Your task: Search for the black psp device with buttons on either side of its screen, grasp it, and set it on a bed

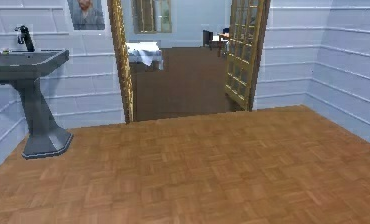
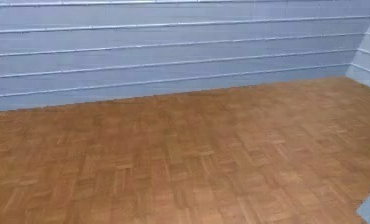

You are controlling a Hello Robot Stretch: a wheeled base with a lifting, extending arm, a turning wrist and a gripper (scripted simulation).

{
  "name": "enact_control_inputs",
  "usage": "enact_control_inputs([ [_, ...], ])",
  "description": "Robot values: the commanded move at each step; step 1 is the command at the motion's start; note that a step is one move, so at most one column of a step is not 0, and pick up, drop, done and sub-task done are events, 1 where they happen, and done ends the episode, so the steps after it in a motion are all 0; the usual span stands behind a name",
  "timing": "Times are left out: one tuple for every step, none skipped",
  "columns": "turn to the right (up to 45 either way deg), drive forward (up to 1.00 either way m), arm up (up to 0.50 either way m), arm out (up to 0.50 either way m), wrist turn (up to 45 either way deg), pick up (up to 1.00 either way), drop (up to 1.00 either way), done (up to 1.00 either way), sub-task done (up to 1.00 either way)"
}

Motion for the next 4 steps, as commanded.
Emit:
enact_control_inputs([
  [0.0,1.0,0.0,0.0,0.0,0.0,0.0,0.0,0.0],
  [0.0,1.0,0.0,0.0,0.0,0.0,0.0,0.0,0.0],
  [0.0,1.0,0.0,0.0,0.0,0.0,0.0,0.0,0.0],
  [0.0,0.8,0.0,0.0,0.0,0.0,0.0,0.0,0.0],
])
